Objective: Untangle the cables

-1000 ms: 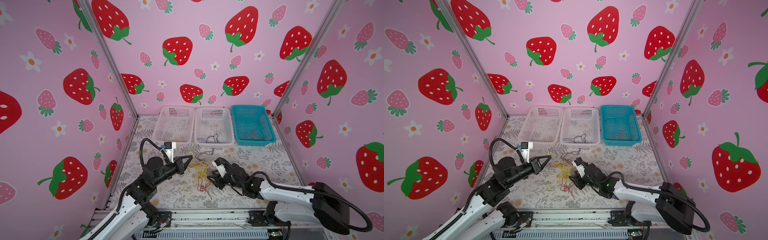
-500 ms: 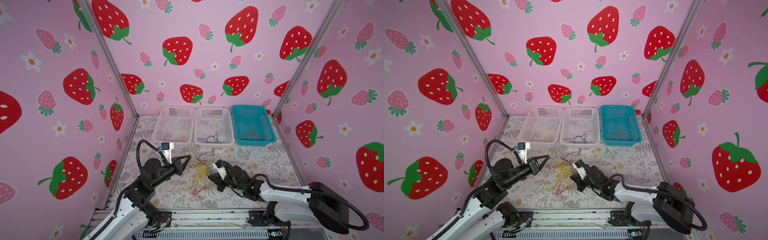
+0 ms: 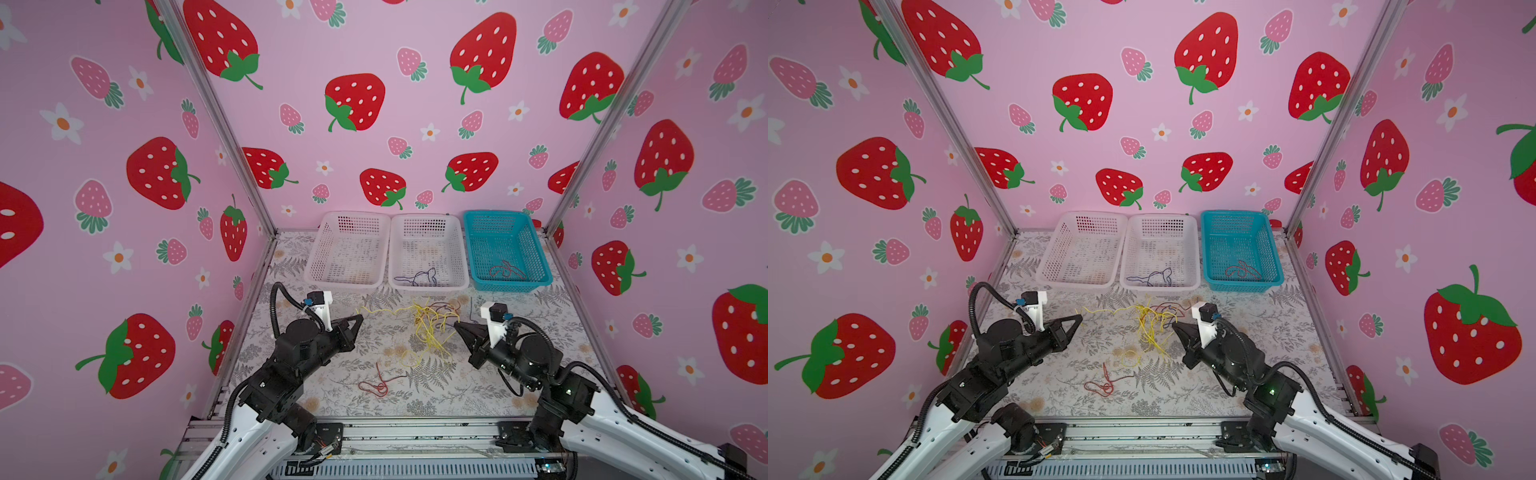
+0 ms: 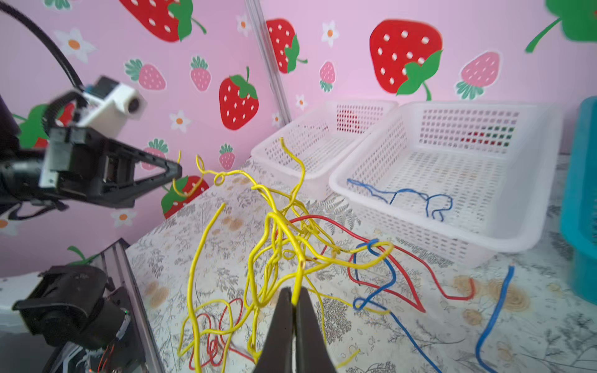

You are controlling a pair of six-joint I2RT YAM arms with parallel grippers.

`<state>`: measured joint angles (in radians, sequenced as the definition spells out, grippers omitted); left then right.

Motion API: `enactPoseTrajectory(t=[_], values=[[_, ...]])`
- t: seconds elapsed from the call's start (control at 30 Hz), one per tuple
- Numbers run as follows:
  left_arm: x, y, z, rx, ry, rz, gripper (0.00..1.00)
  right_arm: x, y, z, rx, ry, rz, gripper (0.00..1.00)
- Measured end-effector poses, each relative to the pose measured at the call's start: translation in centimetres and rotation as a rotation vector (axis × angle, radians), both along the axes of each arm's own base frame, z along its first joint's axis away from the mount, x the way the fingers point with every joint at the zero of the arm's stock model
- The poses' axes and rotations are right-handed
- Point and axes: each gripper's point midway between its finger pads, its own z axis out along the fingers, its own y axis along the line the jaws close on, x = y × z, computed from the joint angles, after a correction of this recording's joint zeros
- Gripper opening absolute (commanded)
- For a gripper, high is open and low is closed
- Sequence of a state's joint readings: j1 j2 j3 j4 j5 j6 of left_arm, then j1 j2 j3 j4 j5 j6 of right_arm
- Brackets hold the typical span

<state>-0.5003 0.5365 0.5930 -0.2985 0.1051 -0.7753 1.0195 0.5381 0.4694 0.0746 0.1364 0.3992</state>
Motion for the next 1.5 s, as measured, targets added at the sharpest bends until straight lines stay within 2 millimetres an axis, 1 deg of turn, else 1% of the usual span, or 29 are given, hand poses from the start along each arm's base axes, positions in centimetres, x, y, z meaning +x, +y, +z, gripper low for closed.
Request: enactPoseTrajectory(t=[0.17,0.27,0.37,0.43,0.53,0.63,0.77,0.9,1.0,1.1,1.23,1.3,1.37,1.4,1.5], values=[[0.5,1.5,-2.2,0.027,0.079,0.060,0.00,0.0,-3.4,4.6,0.057,-0.046,-0.101,0.00],[0.7,2.1,-2.9,0.033,0.112,0.079,0.00,-0.2,-5.6,6.6,0.098,-0.070,-0.159,0.00],[0.8,2.5,-3.4,0.036,0.135,0.089,0.00,-0.5,-7.3,8.1,0.130,-0.085,-0.197,0.00],[0.8,2.6,-3.8,0.040,0.153,0.093,0.00,-0.4,-7.9,8.4,0.128,-0.079,-0.223,0.00],[0.6,3.0,-4.5,0.054,0.180,0.099,0.00,0.1,-8.8,7.5,0.098,-0.046,-0.284,0.00],[0.4,3.3,-5.0,0.070,0.198,0.103,0.00,0.7,-10.6,6.8,0.078,-0.014,-0.380,0.00],[0.1,3.5,-5.5,0.088,0.216,0.101,0.00,0.6,-13.6,7.5,0.105,-0.013,-0.484,0.00],[0.1,4.1,-5.8,0.104,0.221,0.120,0.00,0.8,-15.3,8.0,0.114,0.001,-0.563,0.00],[0.1,4.6,-6.2,0.122,0.232,0.141,0.00,1.0,-16.5,7.4,0.108,0.026,-0.629,0.00],[0.0,5.1,-6.0,0.118,0.228,0.158,0.00,1.2,-17.1,6.7,0.106,0.047,-0.670,0.00],[0.0,5.0,-5.8,0.101,0.224,0.155,0.00,1.4,-16.6,5.1,0.085,0.076,-0.674,0.00],[0.0,5.0,-5.6,0.102,0.226,0.153,0.00,1.7,-16.0,3.9,0.059,0.092,-0.670,0.00],[0.0,5.0,-4.8,0.095,0.211,0.149,0.00,2.1,-15.1,2.1,0.021,0.113,-0.660,0.00],[0.0,5.0,-4.2,0.089,0.194,0.148,0.00,2.3,-14.6,1.1,-0.001,0.125,-0.655,0.00],[-0.1,4.9,-1.5,0.060,0.117,0.144,0.00,2.8,-12.9,-2.5,-0.091,0.176,-0.631,0.00]])
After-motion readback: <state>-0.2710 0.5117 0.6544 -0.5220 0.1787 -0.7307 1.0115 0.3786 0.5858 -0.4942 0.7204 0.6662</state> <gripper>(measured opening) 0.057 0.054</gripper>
